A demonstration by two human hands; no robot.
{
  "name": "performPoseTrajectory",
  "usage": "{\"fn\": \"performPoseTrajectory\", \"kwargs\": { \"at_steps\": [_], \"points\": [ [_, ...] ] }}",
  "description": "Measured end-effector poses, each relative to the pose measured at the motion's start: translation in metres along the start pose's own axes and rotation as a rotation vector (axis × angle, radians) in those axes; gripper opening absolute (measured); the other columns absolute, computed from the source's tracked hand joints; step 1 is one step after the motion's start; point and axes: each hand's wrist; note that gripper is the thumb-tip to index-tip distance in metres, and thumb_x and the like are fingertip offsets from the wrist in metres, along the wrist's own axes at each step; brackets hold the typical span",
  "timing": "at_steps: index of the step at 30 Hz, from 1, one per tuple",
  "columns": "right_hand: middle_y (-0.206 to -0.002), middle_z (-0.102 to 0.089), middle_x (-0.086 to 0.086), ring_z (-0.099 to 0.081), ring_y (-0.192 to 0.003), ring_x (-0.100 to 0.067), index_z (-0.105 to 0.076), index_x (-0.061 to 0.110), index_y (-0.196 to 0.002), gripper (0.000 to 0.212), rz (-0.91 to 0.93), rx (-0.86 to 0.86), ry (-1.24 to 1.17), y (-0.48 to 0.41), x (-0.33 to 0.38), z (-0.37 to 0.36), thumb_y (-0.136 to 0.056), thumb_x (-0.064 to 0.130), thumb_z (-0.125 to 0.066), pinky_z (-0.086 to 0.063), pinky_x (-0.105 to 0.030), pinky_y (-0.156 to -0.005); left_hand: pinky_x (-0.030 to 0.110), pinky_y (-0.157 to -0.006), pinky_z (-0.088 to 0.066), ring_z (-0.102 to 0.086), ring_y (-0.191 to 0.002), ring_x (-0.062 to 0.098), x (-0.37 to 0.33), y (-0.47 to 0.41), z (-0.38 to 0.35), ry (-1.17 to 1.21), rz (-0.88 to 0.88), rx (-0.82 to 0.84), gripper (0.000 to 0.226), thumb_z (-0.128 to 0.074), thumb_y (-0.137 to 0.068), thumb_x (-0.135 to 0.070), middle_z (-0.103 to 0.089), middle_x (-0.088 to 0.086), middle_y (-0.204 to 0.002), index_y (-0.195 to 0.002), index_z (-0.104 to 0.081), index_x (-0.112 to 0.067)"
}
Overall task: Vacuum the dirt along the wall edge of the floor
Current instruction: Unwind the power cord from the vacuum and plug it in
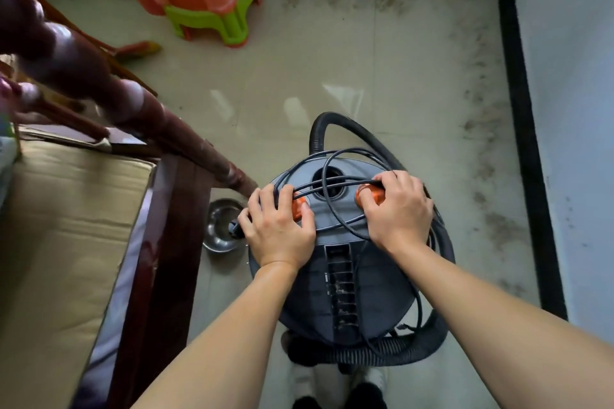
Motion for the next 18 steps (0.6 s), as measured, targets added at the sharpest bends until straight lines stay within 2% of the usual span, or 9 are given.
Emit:
{"fn": "performPoseTrajectory", "kwargs": {
  "at_steps": [5,10,14,18],
  "points": [
    [-0.117,-0.059,0.003,-0.045,-0.116,-0.021,-0.063,0.025,-0.109,0.025,-0.065,-0.012,-0.002,0.059,-0.016,-0.001,-0.092,0.040,-0.054,-0.036,-0.041,-0.091,0.046,-0.094,-0.036,-0.051,-0.117,0.031,0.015,0.049,0.007,0.007,-0.063,-0.005,0.033,-0.054,-0.082,-0.037,-0.059,0.006,-0.117,-0.109,-0.063,-0.021],
    [-0.117,-0.059,0.004,-0.044,-0.116,-0.021,-0.062,0.025,-0.110,0.026,-0.128,-0.050,-0.003,0.119,-0.019,-0.012,-0.092,0.042,-0.053,-0.035,-0.040,-0.089,0.045,-0.093,-0.035,-0.051,-0.114,0.031,0.042,0.087,0.018,0.031,-0.148,-0.009,0.033,-0.047,-0.087,-0.037,-0.058,0.009,-0.115,-0.109,-0.063,-0.019],
    [-0.121,-0.056,0.003,-0.041,-0.121,-0.021,-0.059,0.024,-0.113,0.028,-0.162,-0.053,0.024,0.161,-0.021,-0.015,-0.095,0.043,-0.047,-0.034,-0.042,-0.092,0.045,-0.090,-0.036,-0.051,-0.102,0.030,0.055,0.123,0.028,0.033,-0.154,0.006,0.027,-0.049,-0.091,-0.034,-0.056,0.011,-0.106,-0.108,-0.063,-0.019],
    [-0.125,-0.051,0.003,-0.040,-0.120,-0.023,-0.055,0.024,-0.115,0.032,-0.120,0.044,0.140,0.201,-0.029,-0.010,-0.097,0.047,-0.040,-0.037,-0.043,-0.090,0.046,-0.081,-0.041,-0.049,-0.089,0.029,0.069,0.164,0.045,0.004,-0.188,0.044,0.026,-0.047,-0.092,-0.036,-0.051,0.009,-0.094,-0.100,-0.064,-0.018]
  ]
}}
Point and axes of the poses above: each hand's wrist, its own y-axis away from the middle knuckle, its own z-axis out of the back of the hand, x = y × z
